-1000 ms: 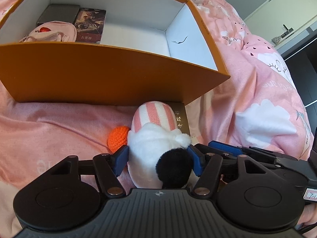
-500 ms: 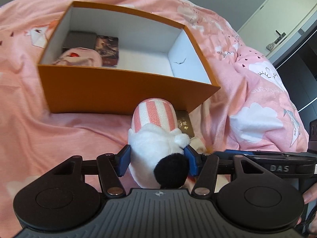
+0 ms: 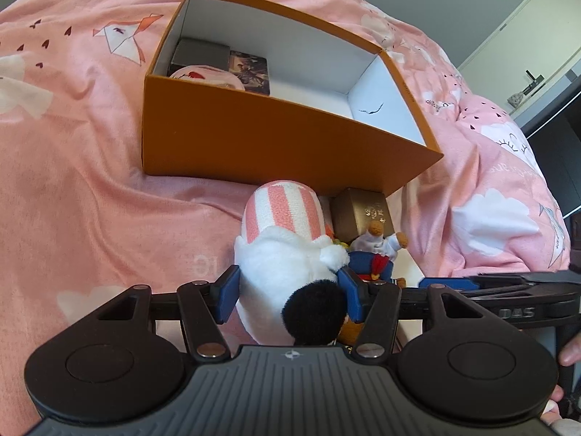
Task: Organize objects
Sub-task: 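Grasp the white striped-hat plush with the left tool while the right tool grasps the dog plush, then lift both plushes with both tools and carry them over the orange box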
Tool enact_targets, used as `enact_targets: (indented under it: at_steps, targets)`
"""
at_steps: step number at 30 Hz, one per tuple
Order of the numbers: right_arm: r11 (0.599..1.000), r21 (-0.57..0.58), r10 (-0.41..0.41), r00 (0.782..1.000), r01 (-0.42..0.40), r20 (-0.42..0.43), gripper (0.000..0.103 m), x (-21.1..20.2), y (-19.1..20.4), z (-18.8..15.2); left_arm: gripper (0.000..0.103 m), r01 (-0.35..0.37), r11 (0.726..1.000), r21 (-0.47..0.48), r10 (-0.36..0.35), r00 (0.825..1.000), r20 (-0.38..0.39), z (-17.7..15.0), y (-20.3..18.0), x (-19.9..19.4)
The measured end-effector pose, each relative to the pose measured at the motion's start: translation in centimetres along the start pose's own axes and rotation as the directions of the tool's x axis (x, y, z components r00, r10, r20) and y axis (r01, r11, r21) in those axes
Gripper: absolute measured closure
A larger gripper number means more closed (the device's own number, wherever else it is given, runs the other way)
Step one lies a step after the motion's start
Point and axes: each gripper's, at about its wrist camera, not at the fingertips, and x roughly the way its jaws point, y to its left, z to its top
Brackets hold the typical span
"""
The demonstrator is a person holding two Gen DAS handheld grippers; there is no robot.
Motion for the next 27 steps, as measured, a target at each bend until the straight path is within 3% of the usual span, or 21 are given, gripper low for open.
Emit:
enact_targets:
  at_steps: [4, 7, 14, 19, 23, 25, 27]
  targets:
    - [0.994, -0.093, -0.060, 0.997, 0.055, -0.054, 0.037, 2.3, 1.0, 0.6, 0.038, 0.001, 1.000, -0.011, -0.001, 1.000, -0.010, -0.1, 0.4, 0.3]
    - [0.988, -0.134, -0.083, 0.993, 0.071, -0.087, 0.027, 3.7, 1.4, 0.7, 0.038, 0.003, 1.000, -0.013, -0.003, 1.000, -0.016, 0.0, 0.5, 0.5]
    - [0.973, -0.218, -0.100, 0.990, 0.076, -0.101, 0.026, 6.0, 2.1, 0.9, 0.038, 0.000, 1.000, -0.021, -0.001, 0.999, -0.033, 0.0, 0.8, 1.1]
    - [0.964, -0.257, -0.099, 0.990, 0.069, -0.105, 0.033, 6.8, 2.5, 0.7, 0.038, 0.000, 0.999, -0.032, -0.001, 0.999, -0.034, -0.1, 1.1, 1.2]
    - [0.974, -0.221, -0.072, 0.991, 0.046, -0.112, 0.041, 6.8, 1.8, 0.4, 0.038, 0.001, 1.000, -0.029, -0.002, 0.999, -0.032, -0.1, 1.1, 1.2]
    - [0.975, -0.216, -0.067, 0.993, 0.046, -0.093, 0.049, 6.2, 1.7, 0.2, 0.038, 0.004, 1.000, -0.026, -0.005, 1.000, -0.024, -0.1, 1.0, 1.0]
    - [0.976, -0.214, -0.058, 0.995, 0.040, -0.078, 0.050, 5.5, 1.6, 0.2, 0.038, 0.009, 1.000, -0.025, -0.009, 1.000, -0.014, -0.2, 0.9, 0.7]
